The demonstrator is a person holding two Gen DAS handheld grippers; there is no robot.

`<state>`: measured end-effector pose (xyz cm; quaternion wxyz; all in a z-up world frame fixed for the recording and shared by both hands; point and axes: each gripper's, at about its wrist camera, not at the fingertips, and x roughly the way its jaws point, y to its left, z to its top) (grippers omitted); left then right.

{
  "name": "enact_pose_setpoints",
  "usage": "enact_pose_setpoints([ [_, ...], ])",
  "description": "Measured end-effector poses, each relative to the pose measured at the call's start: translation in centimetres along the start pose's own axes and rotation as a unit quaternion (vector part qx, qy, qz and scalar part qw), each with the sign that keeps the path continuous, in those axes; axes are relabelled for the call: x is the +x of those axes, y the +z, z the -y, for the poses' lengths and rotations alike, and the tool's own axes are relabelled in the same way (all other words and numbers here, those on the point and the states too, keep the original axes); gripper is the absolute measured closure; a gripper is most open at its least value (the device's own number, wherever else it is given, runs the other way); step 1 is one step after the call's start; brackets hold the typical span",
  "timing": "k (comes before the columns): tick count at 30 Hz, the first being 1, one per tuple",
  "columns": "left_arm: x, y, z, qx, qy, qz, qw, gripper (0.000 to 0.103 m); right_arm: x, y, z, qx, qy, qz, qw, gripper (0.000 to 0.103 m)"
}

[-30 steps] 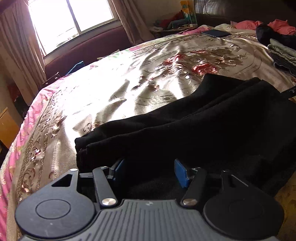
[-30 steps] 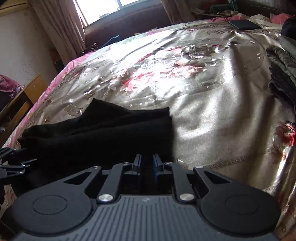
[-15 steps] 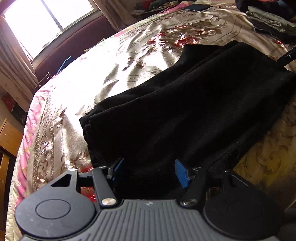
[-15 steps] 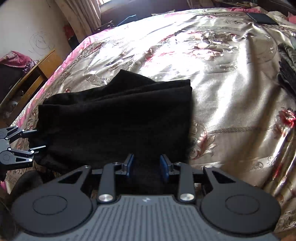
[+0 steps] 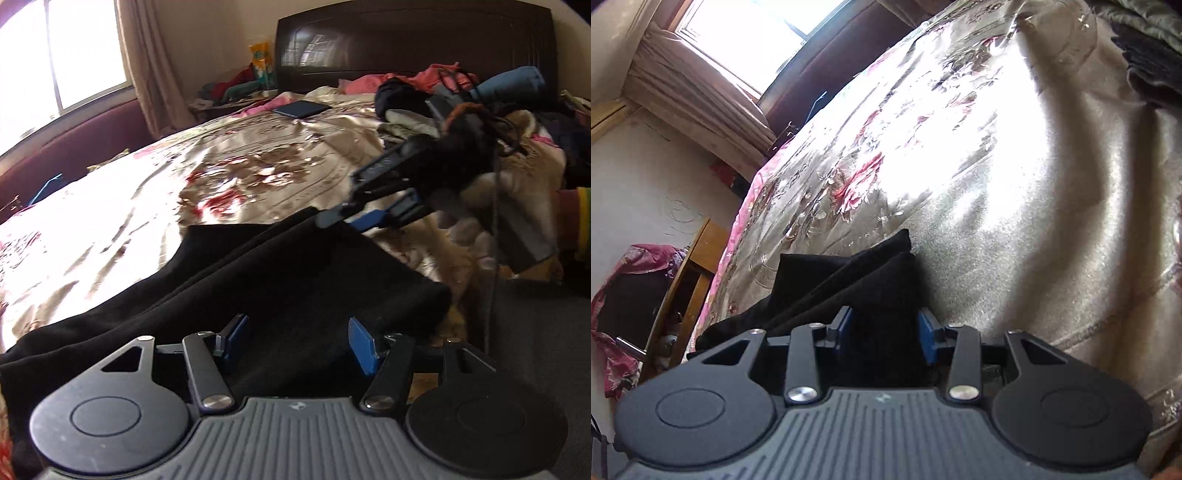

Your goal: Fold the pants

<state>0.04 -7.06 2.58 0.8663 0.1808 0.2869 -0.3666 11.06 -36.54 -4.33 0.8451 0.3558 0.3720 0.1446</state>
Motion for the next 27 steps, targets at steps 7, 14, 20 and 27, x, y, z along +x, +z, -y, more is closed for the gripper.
enact_pose_setpoints([
  [7,3.4,0.3,6.7,0.026,-0.035,-0.01,0.999,0.03,0.6,1.4,1.1,0.014,0.056,-0.011,0.998,0.061],
  [14,5.2,0.1,10.9,0.112,0.039,-0.008,0.9929,0.025,0.1,1.8,0.8,0.024,0.098,-0.015,0.995,0.061],
  [20,5.2,-0.9,13.1,0.163,0.061,0.004,0.9848,0.025,0.8,1.8,0.1,-0.013,0.088,-0.032,0.996,0.06],
  [27,5.2,1.7,10.1,0.065,0.001,0.0,0.9979,0.046,0.4,1.6,0.4,0.037,0.077,-0.032,0.996,0.087],
])
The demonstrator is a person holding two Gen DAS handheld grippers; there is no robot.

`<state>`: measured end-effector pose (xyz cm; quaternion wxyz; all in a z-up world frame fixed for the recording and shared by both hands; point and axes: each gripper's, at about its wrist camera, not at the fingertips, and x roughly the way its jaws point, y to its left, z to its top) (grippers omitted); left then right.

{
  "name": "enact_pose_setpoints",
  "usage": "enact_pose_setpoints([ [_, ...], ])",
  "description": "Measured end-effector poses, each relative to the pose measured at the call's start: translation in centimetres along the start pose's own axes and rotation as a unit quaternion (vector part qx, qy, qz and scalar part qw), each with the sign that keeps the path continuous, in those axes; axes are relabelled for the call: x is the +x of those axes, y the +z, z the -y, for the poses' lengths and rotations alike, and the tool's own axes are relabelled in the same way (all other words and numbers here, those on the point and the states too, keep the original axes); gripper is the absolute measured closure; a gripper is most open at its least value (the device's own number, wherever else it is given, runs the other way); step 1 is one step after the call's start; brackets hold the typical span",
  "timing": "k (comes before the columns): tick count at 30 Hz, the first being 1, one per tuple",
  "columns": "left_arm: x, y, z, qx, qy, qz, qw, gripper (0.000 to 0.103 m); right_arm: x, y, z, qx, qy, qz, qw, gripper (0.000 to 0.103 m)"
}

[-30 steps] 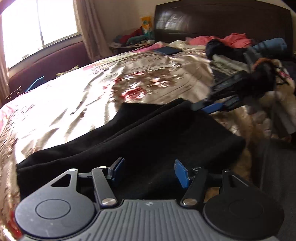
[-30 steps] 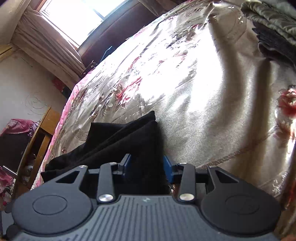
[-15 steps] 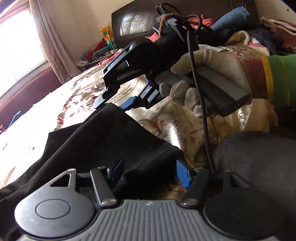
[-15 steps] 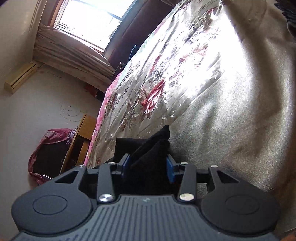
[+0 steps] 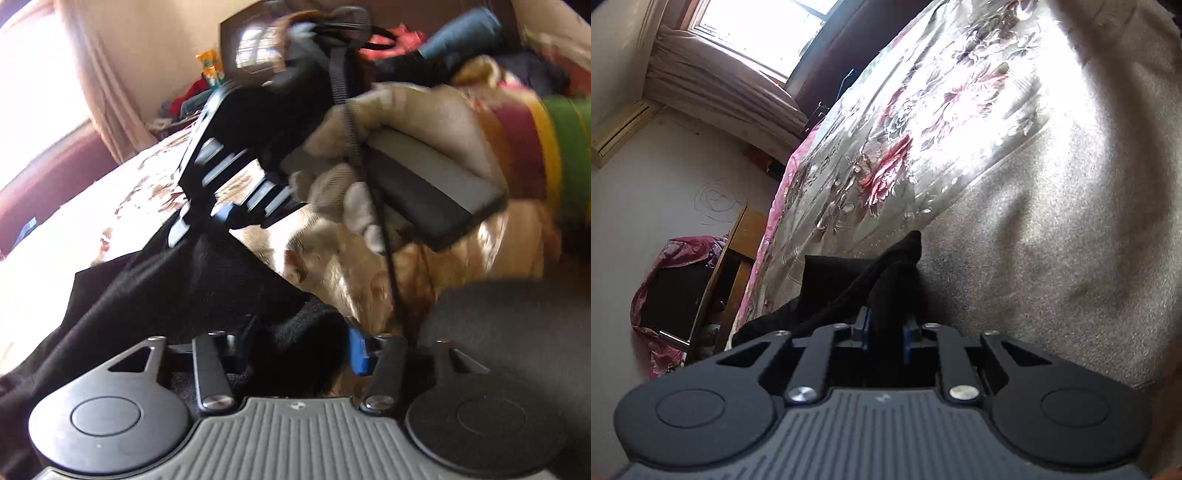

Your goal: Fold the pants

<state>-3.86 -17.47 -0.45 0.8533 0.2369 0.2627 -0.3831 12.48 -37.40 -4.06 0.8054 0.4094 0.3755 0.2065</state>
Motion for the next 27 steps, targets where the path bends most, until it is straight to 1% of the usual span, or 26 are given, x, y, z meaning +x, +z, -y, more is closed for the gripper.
enact_pose_setpoints([
  [2,-1.7,0.8,-1.6,-0.042,-0.025,0.018,0.9986,0.054,-1.1,0.1,-1.8,-0.005,0.002,0.014,1.0,0.088],
  [3,-2.7,1.1,-2.4,-0.064,-0.035,0.031,0.9968,0.055,-1.5,0.3,-3.1,-0.013,0.001,0.019,1.0,0.088],
  [5,-5.1,1.6,-4.9,-0.116,-0.055,0.067,0.9895,0.059,-1.5,0.7,-5.7,-0.027,0.001,0.022,0.999,0.088],
  [8,-8.8,1.3,-9.0,-0.186,-0.061,0.116,0.9739,0.06,-0.6,1.3,-10.4,-0.053,0.01,0.021,0.998,0.088],
  [10,-11.8,-0.1,-12.4,-0.237,-0.051,0.15,0.9586,0.06,0.6,1.4,-13.8,-0.077,0.018,0.016,0.997,0.088],
  [12,-14.3,-1.7,-14.9,-0.273,-0.033,0.175,0.9453,0.06,2.9,1.3,-17.9,-0.103,0.023,0.0,0.994,0.088],
  [16,-18.8,-6.1,-18.8,-0.331,0.032,0.208,0.9197,0.06,8.7,-0.8,-24.6,-0.162,0.034,-0.041,0.985,0.089],
  [17,-19.8,-7.2,-19.7,-0.343,0.052,0.213,0.9132,0.064,10.1,-1.3,-25.8,-0.171,0.039,-0.051,0.983,0.098],
  [18,-20.6,-8.6,-20.6,-0.356,0.08,0.213,0.9063,0.065,11.8,-2.1,-27.0,-0.174,0.055,-0.064,0.981,0.1],
  [19,-21.0,-9.7,-21.4,-0.368,0.096,0.21,0.9008,0.065,13.4,-2.8,-28.1,-0.185,0.06,-0.073,0.978,0.101],
  [20,-21.3,-11.4,-22.6,-0.39,0.108,0.202,0.8919,0.065,14.8,-3.7,-29.2,-0.212,0.049,-0.075,0.973,0.101],
  [21,-21.3,-12.6,-23.4,-0.408,0.116,0.196,0.8844,0.065,16.2,-4.9,-30.2,-0.24,0.03,-0.077,0.967,0.101],
  [22,-21.1,-14.2,-24.2,-0.426,0.134,0.184,0.8755,0.065,17.2,-5.5,-30.5,-0.244,0.022,-0.086,0.966,0.101],
  [23,-20.8,-15.4,-24.7,-0.435,0.147,0.168,0.8721,0.066,18.0,-6.1,-30.5,-0.237,0.017,-0.102,0.966,0.101],
  [24,-20.7,-16.5,-25.1,-0.444,0.156,0.154,0.869,0.066,18.3,-6.6,-30.2,-0.234,0.008,-0.107,0.966,0.101],
  [25,-20.7,-17.5,-25.3,-0.456,0.158,0.146,0.8639,0.066,18.3,-6.9,-29.9,-0.235,-0.005,-0.1,0.967,0.096],
  [27,-21.0,-18.9,-25.5,-0.478,0.138,0.144,0.8557,0.066,18.0,-7.1,-29.1,-0.241,-0.027,-0.095,0.966,0.096],
])
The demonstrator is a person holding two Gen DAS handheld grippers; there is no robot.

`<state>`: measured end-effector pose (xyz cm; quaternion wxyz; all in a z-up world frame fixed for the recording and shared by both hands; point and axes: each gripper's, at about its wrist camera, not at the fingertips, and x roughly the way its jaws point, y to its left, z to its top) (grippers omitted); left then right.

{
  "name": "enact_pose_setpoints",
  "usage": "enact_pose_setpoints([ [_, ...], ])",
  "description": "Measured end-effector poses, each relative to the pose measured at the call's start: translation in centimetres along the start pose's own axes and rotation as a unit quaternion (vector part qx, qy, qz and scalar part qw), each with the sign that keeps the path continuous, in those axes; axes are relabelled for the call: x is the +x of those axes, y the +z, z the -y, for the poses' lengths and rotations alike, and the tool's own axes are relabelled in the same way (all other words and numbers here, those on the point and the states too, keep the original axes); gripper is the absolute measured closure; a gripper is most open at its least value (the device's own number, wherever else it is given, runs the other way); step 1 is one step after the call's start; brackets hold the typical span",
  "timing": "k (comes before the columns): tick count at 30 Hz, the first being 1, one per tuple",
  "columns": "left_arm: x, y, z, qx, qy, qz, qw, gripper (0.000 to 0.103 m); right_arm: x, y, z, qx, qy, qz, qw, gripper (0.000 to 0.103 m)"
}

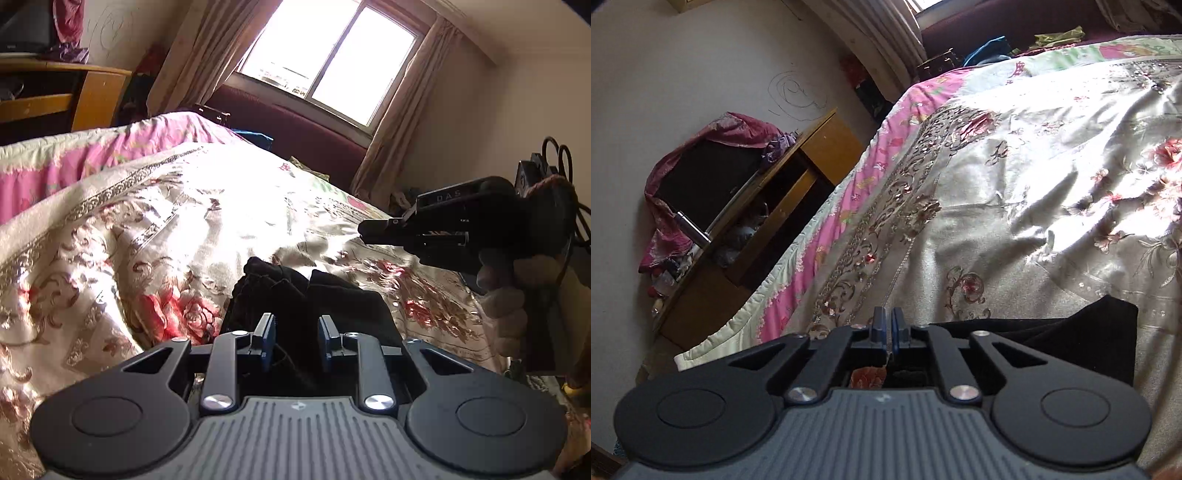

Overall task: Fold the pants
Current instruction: 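Fold the held pants end over the bundle with the right gripper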

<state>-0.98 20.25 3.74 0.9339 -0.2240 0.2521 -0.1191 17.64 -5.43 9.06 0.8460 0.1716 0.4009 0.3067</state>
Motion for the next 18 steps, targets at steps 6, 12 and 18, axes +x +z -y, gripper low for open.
enact_pose_setpoints([
  [6,1.5,-1.0,1.1,-0.014,-0.025,-0.054,0.9981,0.042,2.0,-1.7,-0.9,-0.065,-0.07,-0.08,0.992,0.078],
  [12,4.7,-2.9,3.6,0.0,-0.015,-0.153,0.9881,0.036,5.3,-3.9,-4.4,-0.208,-0.114,-0.124,0.964,0.062],
  [18,5.6,-3.4,5.1,0.023,-0.03,-0.171,0.9846,0.036,6.9,-3.4,-5.4,-0.357,-0.099,-0.156,0.916,0.062],
])
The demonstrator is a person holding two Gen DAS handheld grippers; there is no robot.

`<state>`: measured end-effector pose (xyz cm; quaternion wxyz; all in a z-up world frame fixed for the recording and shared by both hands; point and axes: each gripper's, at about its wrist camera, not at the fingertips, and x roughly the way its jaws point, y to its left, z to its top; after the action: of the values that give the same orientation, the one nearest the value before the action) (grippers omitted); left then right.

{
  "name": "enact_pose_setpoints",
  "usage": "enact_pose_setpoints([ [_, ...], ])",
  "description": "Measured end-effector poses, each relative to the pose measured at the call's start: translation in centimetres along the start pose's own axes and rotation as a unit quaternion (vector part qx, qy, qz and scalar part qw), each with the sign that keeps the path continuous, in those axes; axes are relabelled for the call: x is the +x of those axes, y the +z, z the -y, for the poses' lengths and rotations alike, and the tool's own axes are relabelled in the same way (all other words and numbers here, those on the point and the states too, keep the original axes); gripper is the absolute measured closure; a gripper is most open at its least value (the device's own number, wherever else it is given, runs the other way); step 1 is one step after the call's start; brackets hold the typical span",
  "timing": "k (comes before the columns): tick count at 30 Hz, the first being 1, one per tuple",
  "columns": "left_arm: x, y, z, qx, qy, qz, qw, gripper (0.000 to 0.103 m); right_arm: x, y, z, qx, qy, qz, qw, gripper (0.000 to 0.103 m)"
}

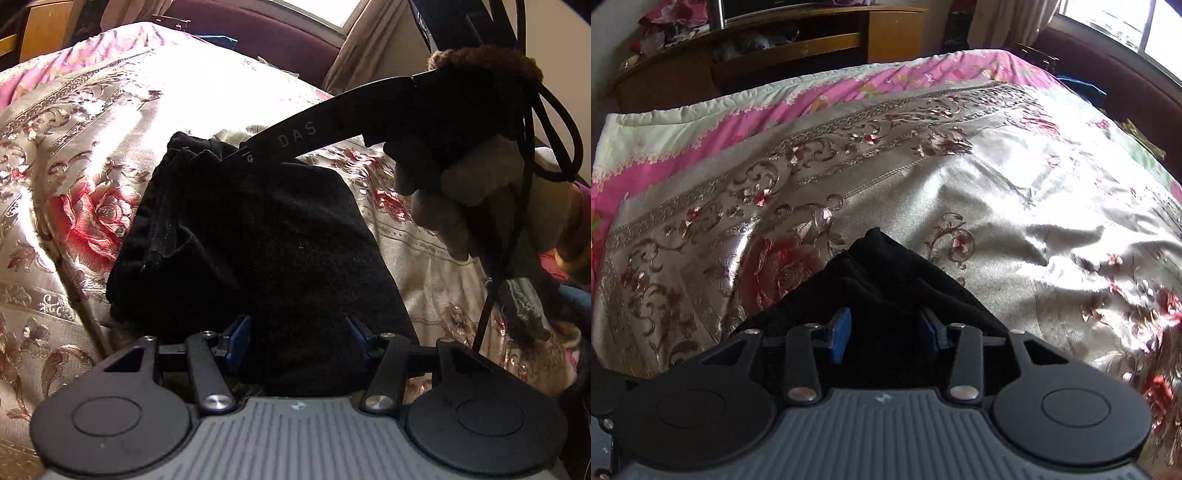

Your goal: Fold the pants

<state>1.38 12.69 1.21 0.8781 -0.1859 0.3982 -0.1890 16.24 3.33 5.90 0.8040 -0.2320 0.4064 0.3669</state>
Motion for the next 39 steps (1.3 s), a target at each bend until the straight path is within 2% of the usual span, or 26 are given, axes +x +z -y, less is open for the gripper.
enact_pose_setpoints([
  [1,0.4,0.2,-0.5,-0.014,-0.004,-0.002,0.9999,0.036,0.2,0.3,0.5,-0.015,0.003,-0.003,1.0,0.062],
  [3,1.0,0.7,-1.2,-0.039,-0.013,-0.01,0.9991,0.036,1.2,1.0,1.9,-0.031,0.043,-0.032,0.998,0.062],
  [6,2.0,1.2,-1.4,-0.05,-0.019,-0.016,0.9984,0.036,2.4,1.0,3.8,-0.004,0.101,-0.071,0.992,0.062],
  [7,2.1,1.2,-1.3,-0.047,-0.018,-0.017,0.9986,0.037,2.6,1.0,4.2,0.0,0.106,-0.077,0.991,0.066],
  [8,2.1,1.1,-1.1,-0.04,-0.016,-0.017,0.9989,0.039,2.7,0.9,4.6,0.001,0.106,-0.08,0.991,0.078],
  [9,1.9,1.0,-0.8,-0.03,-0.014,-0.014,0.9993,0.043,2.6,0.8,4.9,0.001,0.108,-0.084,0.991,0.084],
  [10,1.7,0.9,-0.5,-0.021,-0.012,-0.01,0.9997,0.051,2.4,0.7,5.0,0.0,0.113,-0.086,0.99,0.097],
  [11,1.5,0.9,-0.3,-0.015,-0.007,-0.008,0.9998,0.058,2.1,0.6,5.0,-0.003,0.116,-0.086,0.989,0.098],
  [12,1.4,0.9,-0.1,-0.013,-0.005,-0.007,0.9999,0.06,1.7,0.5,4.8,-0.009,0.115,-0.083,0.99,0.099],
  [14,1.0,1.0,0.0,-0.015,-0.003,0.0,0.9999,0.07,0.7,0.3,4.7,-0.01,0.114,-0.071,0.991,0.1],
  [17,-0.4,1.5,0.3,-0.015,-0.009,0.022,0.9996,0.074,-1.3,0.1,5.8,0.025,0.108,-0.037,0.993,0.1],
  [21,-3.0,3.3,0.6,0.008,0.0,0.075,0.9972,0.078,-3.8,0.7,6.8,0.056,0.087,0.014,0.995,0.101],
  [24,-5.0,4.8,-0.4,0.002,0.011,0.111,0.9937,0.079,-4.5,2.0,7.2,0.077,0.095,0.057,0.991,0.103],
  [27,-5.1,5.0,-1.7,0.0,0.028,0.101,0.9945,0.079,-3.4,3.2,6.5,0.064,0.101,0.069,0.99,0.103],
  [30,-4.5,3.9,-2.3,0.002,0.009,0.072,0.9974,0.074,-2.3,2.6,6.4,0.046,0.124,0.027,0.991,0.097],
  [32,-3.3,3.1,-2.3,-0.009,-0.001,0.051,0.9987,0.05,-1.7,1.7,6.2,0.026,0.123,-0.002,0.992,0.093],
  [33,-2.6,2.8,-2.2,-0.013,-0.004,0.038,0.9992,0.047,-1.3,1.4,6.1,0.016,0.12,-0.015,0.993,0.09],
  [35,-1.6,2.4,-1.6,-0.014,0.006,0.026,0.9995,0.044,-0.5,1.0,6.3,0.0,0.114,-0.026,0.993,0.069],
  [39,1.0,2.0,-0.2,0.007,0.037,-0.026,0.999,0.033,1.4,0.9,6.2,-0.041,0.131,-0.057,0.989,0.062],
])
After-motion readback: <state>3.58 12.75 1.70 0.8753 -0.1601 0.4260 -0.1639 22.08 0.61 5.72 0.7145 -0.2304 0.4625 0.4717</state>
